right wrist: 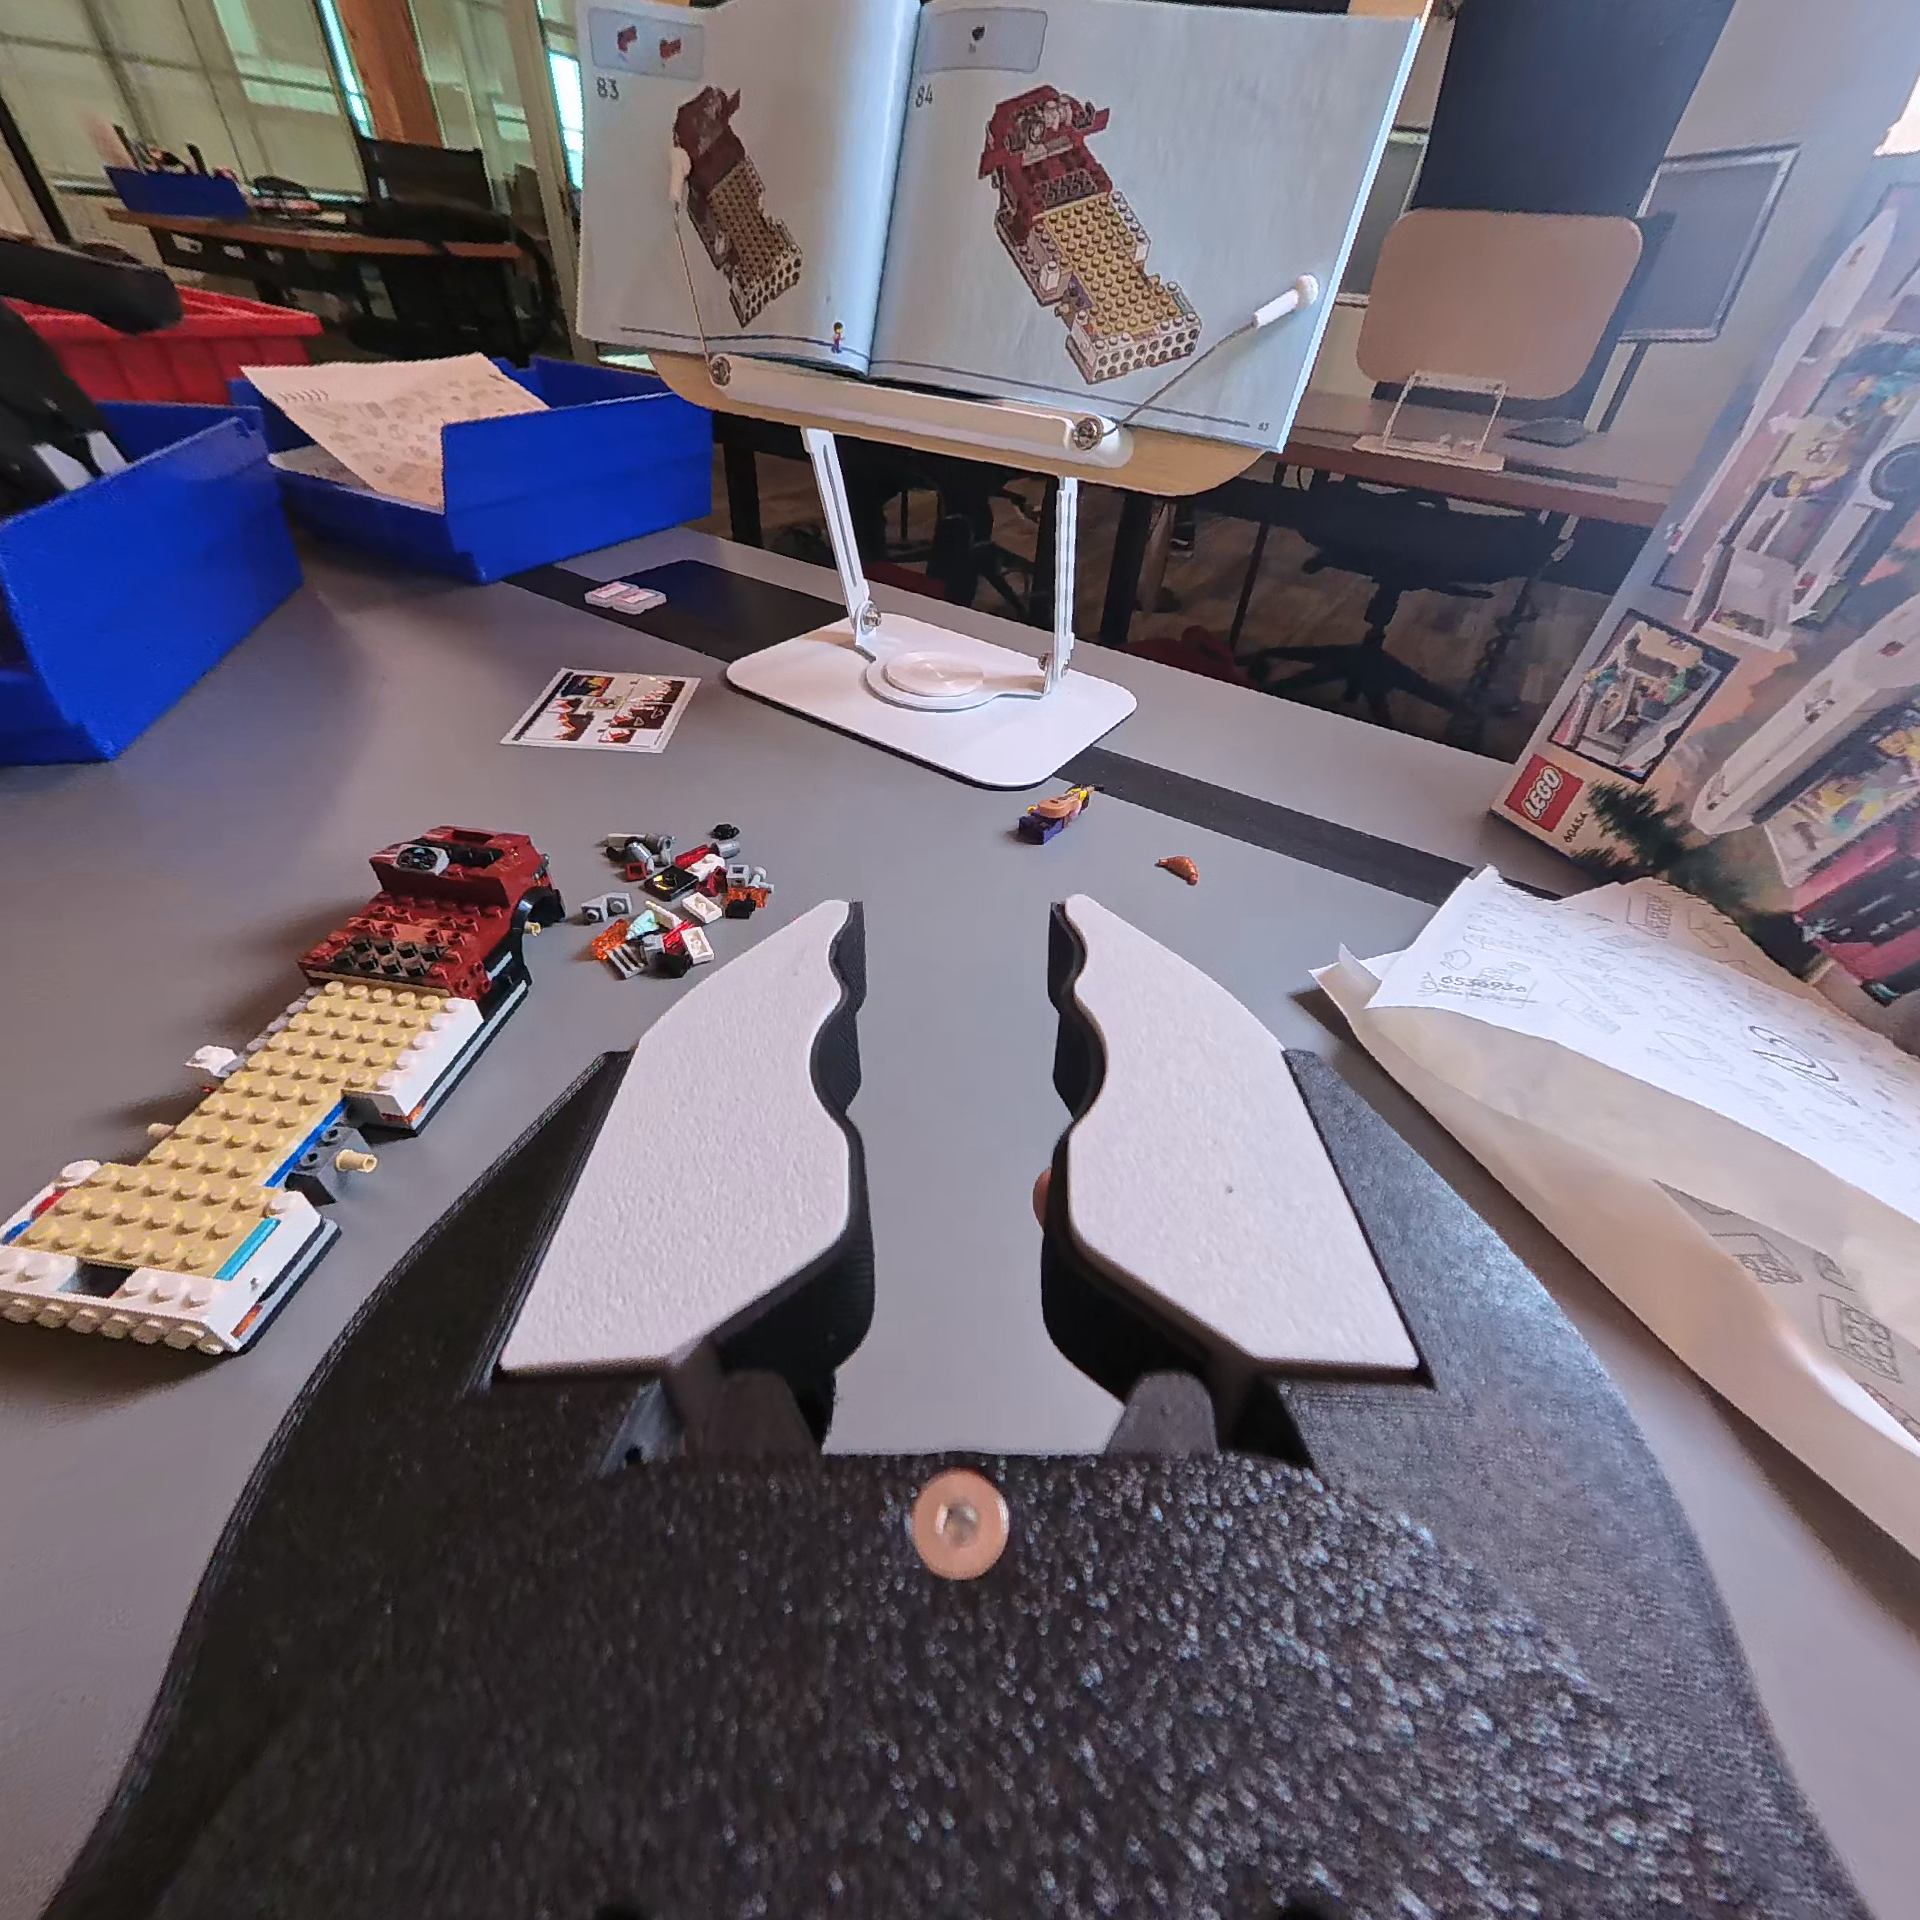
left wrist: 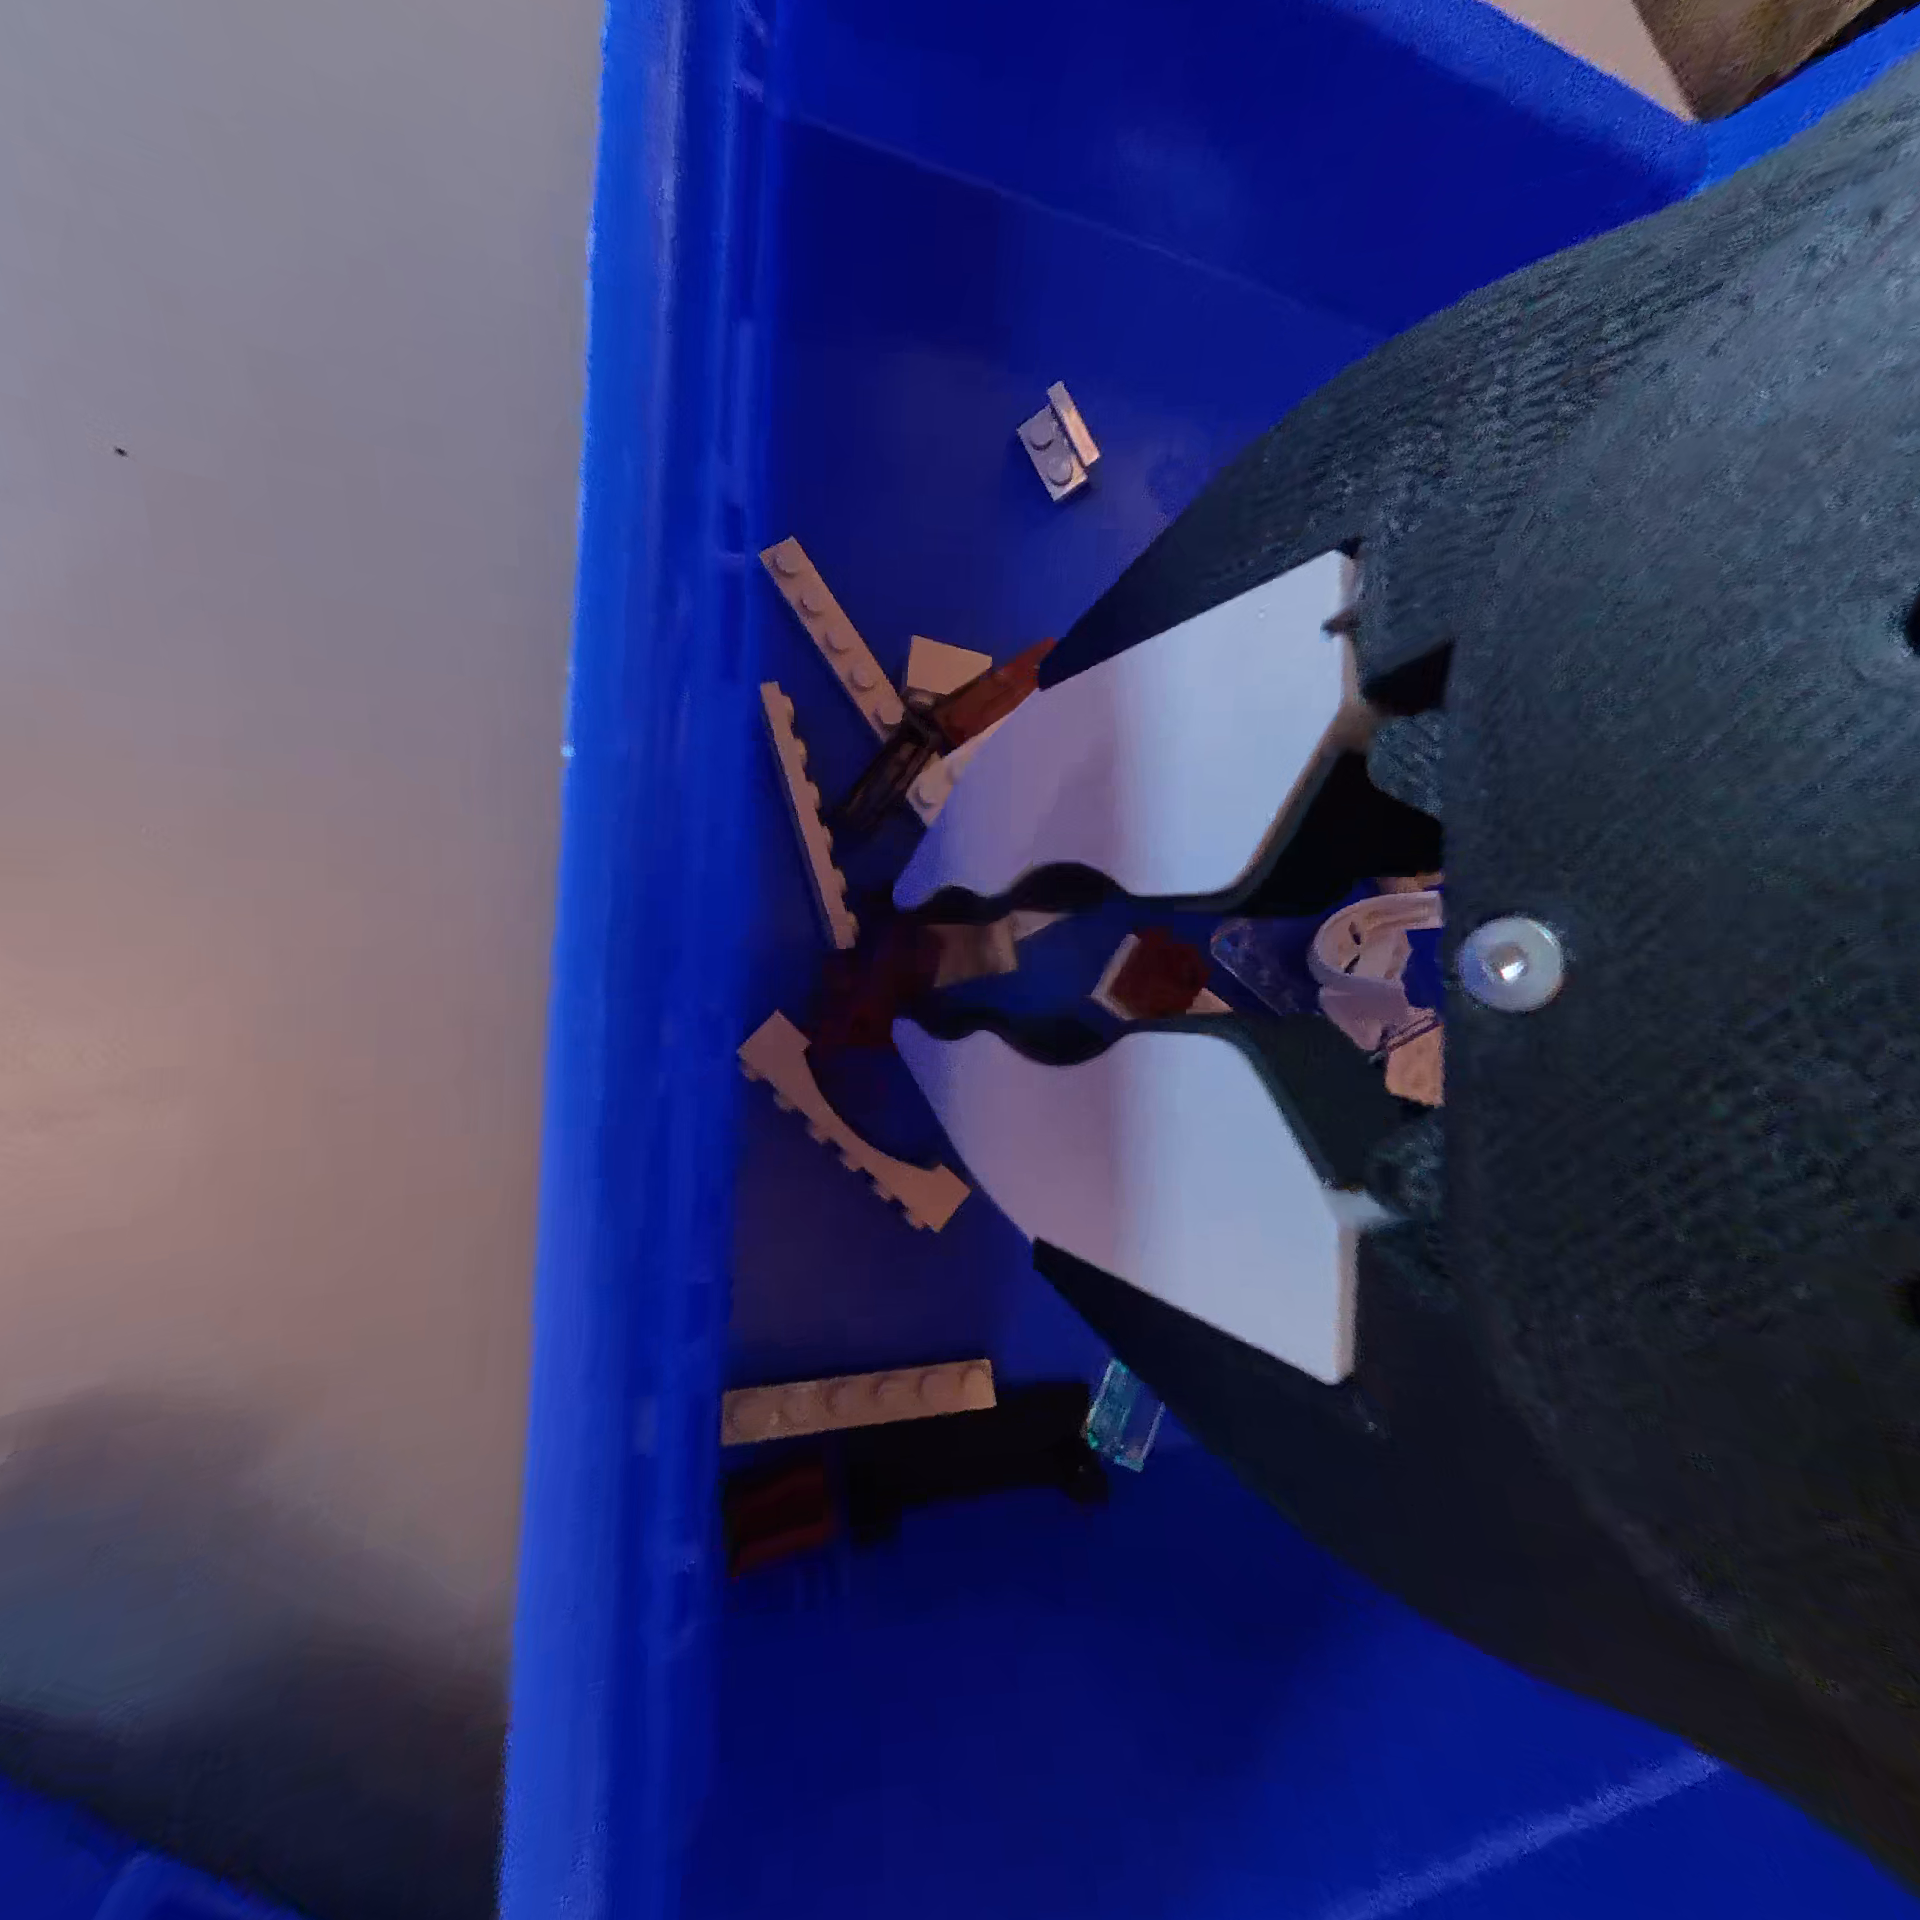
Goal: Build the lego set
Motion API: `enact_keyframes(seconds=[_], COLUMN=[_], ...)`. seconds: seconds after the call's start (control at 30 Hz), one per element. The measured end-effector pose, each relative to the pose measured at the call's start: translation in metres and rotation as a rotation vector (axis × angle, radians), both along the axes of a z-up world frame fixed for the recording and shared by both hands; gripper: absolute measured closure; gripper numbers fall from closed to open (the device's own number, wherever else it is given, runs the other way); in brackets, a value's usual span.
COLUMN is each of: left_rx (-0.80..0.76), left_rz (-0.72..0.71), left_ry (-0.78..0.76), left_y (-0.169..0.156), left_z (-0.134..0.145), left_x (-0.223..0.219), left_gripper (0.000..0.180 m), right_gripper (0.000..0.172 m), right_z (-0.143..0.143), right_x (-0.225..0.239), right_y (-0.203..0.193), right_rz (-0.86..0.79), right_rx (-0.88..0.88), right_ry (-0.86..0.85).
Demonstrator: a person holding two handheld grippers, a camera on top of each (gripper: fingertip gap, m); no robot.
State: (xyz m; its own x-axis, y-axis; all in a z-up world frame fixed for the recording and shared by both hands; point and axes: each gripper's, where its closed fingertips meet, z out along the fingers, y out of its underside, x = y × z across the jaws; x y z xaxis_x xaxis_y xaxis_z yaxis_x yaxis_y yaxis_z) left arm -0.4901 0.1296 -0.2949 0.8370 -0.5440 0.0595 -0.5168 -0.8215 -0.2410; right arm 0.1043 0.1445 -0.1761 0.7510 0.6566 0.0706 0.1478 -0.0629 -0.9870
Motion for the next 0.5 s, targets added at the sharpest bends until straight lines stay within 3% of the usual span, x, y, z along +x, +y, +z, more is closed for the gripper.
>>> enact_keyframes(seconds=[0.17, 0.23, 0.3, 0.4, 0.5], left_rx=[0.093, 0.092, 0.117, 0.174, 0.134], left_rz=[-0.104, -0.158, -0.160, -0.089, -0.034], left_ry=[-0.145, -0.225, -0.224, -0.112, 0.097], left_y=[0.000, -0.010, -0.012, -0.008, -0.017], left_z=[0.024, 0.037, 0.048, 0.060, 0.059], left_x=[0.027, 0.038, 0.033, -0.001, -0.050], left_gripper=[0.175, 0.152, 0.141, 0.142, 0.140], right_gripper=[0.138, 0.138, 0.138, 0.138, 0.138], right_z=[0.000, 0.000, -0.001, -0.002, -0.001], right_x=[0.001, 0.000, 0.000, 0.000, -0.001], right_y=[0.000, -0.001, -0.001, -0.001, -0.001], right_rz=[0.001, 0.003, 0.005, 0.007, 0.008], right_rx=[0.002, 0.002, 0.002, 0.001, 0.007], right_ry=[0.000, 0.002, 0.001, 0.000, -0.006])
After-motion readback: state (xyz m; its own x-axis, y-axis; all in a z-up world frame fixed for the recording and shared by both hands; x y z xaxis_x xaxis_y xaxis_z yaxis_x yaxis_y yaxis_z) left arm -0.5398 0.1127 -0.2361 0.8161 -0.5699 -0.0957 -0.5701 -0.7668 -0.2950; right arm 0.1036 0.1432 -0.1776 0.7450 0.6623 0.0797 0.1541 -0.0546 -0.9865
